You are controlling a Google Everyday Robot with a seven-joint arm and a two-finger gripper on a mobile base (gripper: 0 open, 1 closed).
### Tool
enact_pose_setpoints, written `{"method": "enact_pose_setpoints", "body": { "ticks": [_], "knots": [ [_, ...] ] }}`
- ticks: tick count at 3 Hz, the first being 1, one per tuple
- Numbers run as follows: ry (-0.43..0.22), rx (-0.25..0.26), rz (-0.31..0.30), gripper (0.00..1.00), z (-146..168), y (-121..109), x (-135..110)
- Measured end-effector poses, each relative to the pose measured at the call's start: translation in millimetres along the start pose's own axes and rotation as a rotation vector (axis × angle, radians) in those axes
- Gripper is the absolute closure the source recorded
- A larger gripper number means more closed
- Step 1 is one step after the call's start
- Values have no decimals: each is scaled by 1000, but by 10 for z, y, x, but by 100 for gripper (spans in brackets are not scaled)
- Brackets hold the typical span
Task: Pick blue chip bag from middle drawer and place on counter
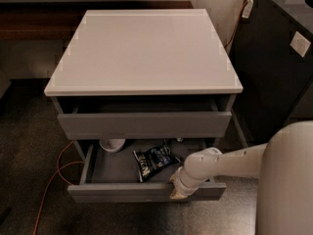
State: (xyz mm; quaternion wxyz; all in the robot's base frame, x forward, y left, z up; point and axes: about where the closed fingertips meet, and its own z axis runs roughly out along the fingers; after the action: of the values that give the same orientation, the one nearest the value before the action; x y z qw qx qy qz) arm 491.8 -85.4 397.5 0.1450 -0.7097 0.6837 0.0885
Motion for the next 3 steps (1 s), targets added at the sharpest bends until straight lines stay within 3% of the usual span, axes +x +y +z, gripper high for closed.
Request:
{"method": "enact_pose_setpoints", "body": {
  "ticks": [1,2,3],
  "knots": [
    [0,0,0,100,0,0,0],
    [0,0,0,85,0,1,0],
    [0,0,0,55,1,2,0]
  ]
}}
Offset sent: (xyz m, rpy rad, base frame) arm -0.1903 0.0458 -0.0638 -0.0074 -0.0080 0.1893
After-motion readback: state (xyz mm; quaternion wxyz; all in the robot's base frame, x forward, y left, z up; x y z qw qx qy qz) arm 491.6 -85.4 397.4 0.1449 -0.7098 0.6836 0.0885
